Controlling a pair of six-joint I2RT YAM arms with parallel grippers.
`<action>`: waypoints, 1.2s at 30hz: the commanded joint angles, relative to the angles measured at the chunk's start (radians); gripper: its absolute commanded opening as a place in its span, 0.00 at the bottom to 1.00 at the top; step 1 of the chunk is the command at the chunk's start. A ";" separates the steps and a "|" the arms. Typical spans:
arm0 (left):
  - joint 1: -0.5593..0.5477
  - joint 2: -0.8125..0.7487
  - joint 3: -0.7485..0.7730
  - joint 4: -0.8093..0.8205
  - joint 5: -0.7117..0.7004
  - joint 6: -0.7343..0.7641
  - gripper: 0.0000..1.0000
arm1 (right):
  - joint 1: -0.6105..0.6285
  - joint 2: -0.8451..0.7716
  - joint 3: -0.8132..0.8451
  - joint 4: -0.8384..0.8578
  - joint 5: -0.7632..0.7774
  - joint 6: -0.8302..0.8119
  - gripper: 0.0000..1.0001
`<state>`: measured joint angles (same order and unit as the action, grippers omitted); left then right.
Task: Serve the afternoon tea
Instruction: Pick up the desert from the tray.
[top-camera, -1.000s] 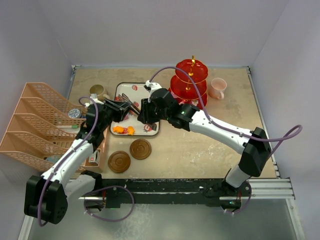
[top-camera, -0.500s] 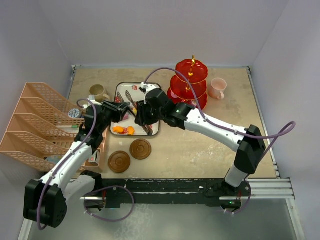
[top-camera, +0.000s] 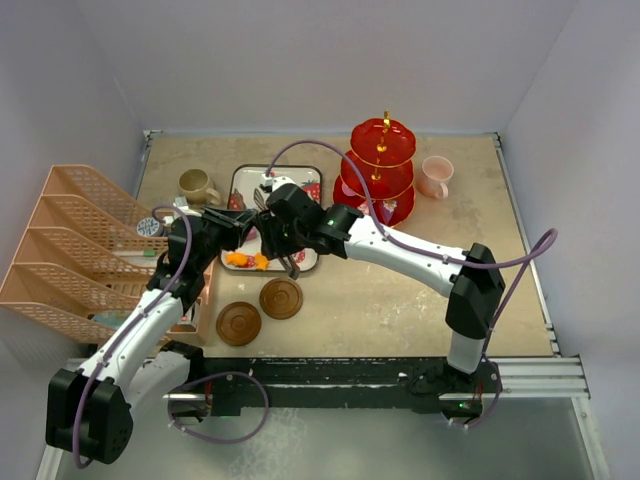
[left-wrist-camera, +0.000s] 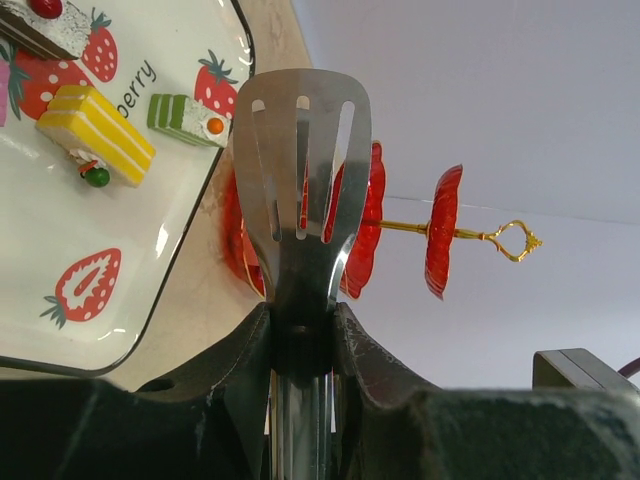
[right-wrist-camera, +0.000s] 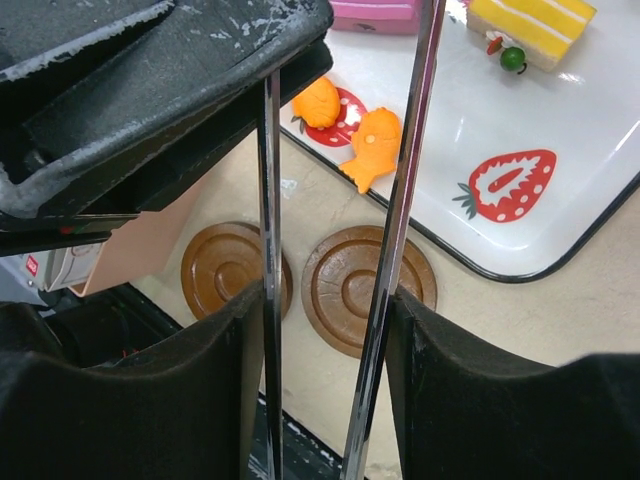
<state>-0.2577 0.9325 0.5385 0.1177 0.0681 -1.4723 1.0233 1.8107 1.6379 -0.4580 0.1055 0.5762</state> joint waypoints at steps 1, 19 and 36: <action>-0.008 -0.032 -0.005 0.051 0.011 -0.025 0.08 | 0.014 -0.006 0.055 -0.002 0.022 0.022 0.51; -0.008 -0.071 -0.029 0.091 -0.015 -0.010 0.08 | 0.012 0.012 0.055 0.019 -0.086 0.142 0.56; -0.007 -0.098 0.027 -0.220 -0.084 0.150 0.71 | -0.026 -0.043 0.020 -0.041 0.050 0.155 0.46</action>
<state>-0.2588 0.8642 0.5068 0.0452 0.0360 -1.4181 1.0233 1.8320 1.6547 -0.4873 0.1020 0.7238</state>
